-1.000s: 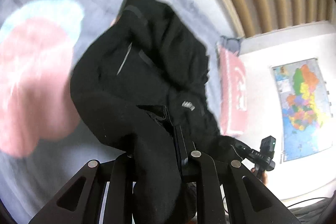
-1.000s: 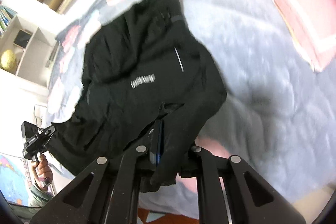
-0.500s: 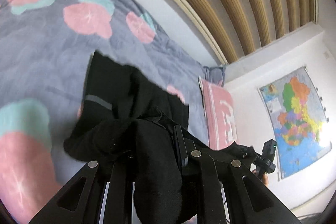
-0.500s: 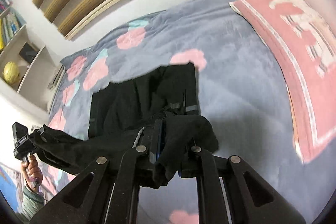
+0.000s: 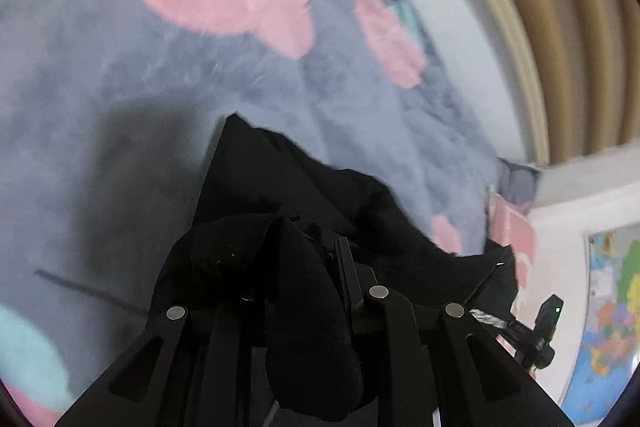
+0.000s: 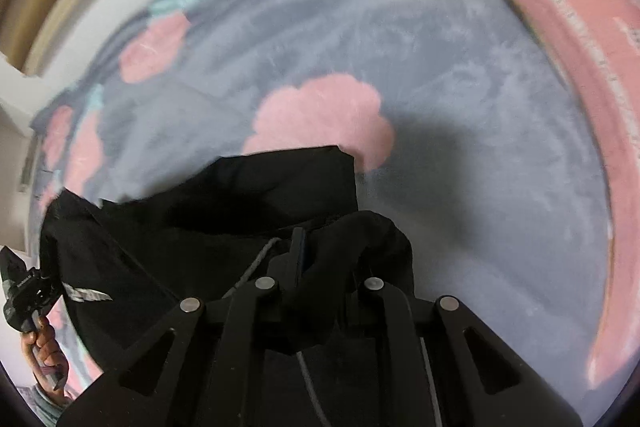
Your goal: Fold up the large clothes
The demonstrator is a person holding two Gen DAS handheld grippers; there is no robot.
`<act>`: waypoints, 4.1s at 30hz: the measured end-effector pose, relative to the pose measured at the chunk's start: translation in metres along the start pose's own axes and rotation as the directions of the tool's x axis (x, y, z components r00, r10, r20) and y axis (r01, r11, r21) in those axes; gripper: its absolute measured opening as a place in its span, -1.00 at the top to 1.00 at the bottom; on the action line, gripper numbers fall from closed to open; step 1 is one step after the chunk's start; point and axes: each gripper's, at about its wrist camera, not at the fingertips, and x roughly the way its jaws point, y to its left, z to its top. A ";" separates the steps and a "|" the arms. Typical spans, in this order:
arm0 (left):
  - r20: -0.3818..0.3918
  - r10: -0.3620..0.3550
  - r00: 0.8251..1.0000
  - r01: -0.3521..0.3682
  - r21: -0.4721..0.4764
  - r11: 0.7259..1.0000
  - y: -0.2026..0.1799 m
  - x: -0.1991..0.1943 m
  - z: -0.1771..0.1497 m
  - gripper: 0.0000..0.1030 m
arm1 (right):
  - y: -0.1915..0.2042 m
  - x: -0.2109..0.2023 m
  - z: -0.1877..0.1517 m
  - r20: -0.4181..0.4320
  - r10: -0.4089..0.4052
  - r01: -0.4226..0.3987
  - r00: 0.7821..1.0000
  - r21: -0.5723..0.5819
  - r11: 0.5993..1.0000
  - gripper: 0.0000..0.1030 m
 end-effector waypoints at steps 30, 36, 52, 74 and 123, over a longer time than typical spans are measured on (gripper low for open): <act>0.041 -0.140 0.989 0.130 0.195 0.972 0.038 -0.133 -0.014 -0.47 | -0.016 -0.066 -0.035 0.091 0.099 -0.088 0.991 -0.118 0.989 -0.58; -0.019 0.012 1.000 -0.006 0.290 0.957 0.010 -0.065 -0.002 -0.47 | -0.018 -0.015 -0.004 0.079 0.068 -0.057 0.995 -0.135 0.989 -0.58; -0.003 0.108 0.994 -0.103 0.294 0.950 -0.004 0.000 0.034 0.76 | 0.010 0.042 0.023 0.080 -0.011 0.036 0.997 -0.315 0.949 0.61; 0.018 0.211 0.977 -0.212 0.122 0.970 0.014 0.068 0.083 0.60 | 0.034 0.117 0.080 0.071 -0.234 0.244 0.970 -0.292 0.925 0.63; -0.048 0.243 0.969 -0.208 0.377 0.903 -0.114 0.087 -0.069 0.12 | 0.165 0.092 -0.019 -0.017 -0.058 0.047 0.998 -0.368 0.929 -0.29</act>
